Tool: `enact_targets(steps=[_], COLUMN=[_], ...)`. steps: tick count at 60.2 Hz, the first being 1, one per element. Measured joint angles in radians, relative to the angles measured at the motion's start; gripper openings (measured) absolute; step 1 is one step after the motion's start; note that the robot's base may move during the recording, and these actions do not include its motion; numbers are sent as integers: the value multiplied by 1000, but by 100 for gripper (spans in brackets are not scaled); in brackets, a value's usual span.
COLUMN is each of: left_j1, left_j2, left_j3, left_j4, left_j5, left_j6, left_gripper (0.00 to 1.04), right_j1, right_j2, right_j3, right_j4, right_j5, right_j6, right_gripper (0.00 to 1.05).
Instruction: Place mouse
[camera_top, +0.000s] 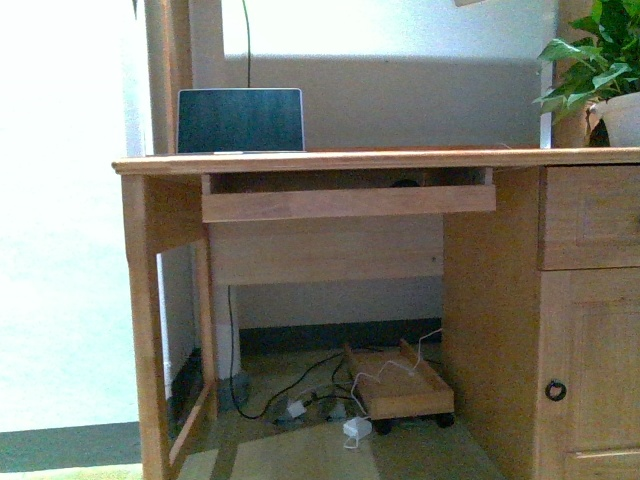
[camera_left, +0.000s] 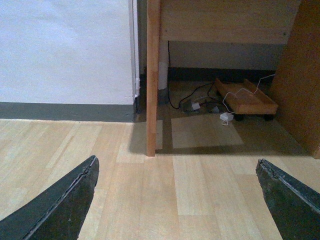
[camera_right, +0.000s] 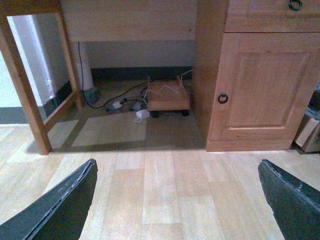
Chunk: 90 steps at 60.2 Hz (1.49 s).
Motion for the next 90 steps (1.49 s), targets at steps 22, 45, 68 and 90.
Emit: enact_targets(steps=[22,45,68,90], left_j1=[0,0,0,0], left_j2=[0,0,0,1], left_j3=[0,0,0,0], left_j4=[0,0,0,0], left_j5=[0,-1,0,0], left_j6=[0,0,0,0], left_gripper=[97,97,97,97], right_j1=[0,0,0,0], right_j2=[0,0,0,0], right_j3=[0,0,0,0], right_j4=[0,0,0,0], right_j5=[0,0,0,0], right_j6=[0,0,0,0], right_gripper=[97,97,97,97])
